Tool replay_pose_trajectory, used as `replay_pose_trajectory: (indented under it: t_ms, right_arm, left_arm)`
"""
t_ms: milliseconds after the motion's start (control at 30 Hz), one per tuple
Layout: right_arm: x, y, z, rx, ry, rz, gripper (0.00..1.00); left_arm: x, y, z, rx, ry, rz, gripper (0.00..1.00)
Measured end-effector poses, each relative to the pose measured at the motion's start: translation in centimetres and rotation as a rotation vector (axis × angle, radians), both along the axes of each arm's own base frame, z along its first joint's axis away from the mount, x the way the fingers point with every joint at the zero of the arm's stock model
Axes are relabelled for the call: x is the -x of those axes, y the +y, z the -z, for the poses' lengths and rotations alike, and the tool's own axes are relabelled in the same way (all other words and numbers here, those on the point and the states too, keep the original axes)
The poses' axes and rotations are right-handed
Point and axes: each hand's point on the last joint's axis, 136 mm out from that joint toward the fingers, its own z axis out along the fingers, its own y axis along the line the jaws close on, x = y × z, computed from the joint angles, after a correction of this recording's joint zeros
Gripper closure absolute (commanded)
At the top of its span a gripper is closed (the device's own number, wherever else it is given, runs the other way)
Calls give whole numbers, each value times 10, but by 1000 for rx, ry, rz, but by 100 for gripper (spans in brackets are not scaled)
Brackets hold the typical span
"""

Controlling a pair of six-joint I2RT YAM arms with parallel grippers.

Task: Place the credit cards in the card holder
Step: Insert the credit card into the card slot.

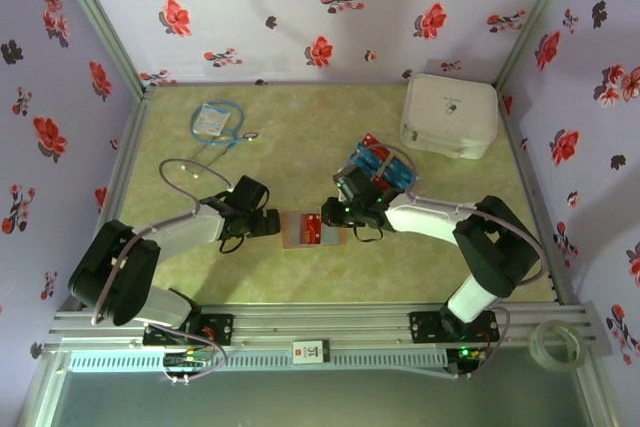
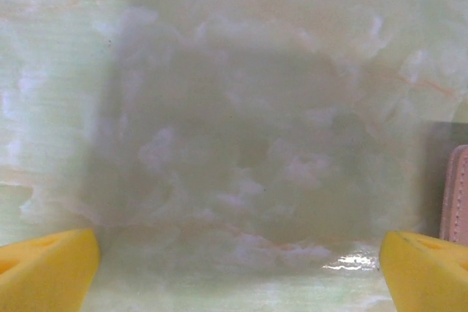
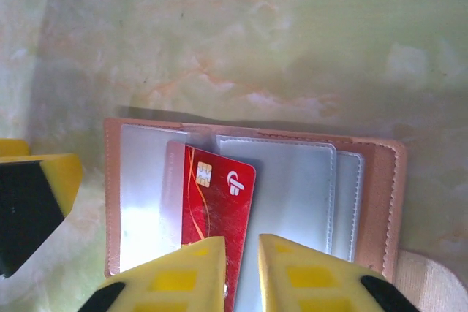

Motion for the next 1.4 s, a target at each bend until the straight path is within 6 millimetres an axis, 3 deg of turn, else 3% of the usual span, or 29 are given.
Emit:
replay_pose_trajectory:
  t_ms: [367, 1400]
  right_arm:
    - [6, 1, 28, 109, 60, -29, 89]
    - [9, 54, 28, 89, 47, -124, 91]
  left_arm:
    - [-2, 0, 4, -40, 42, 9, 0]
    - [-1, -2, 10, -105, 80, 35, 0]
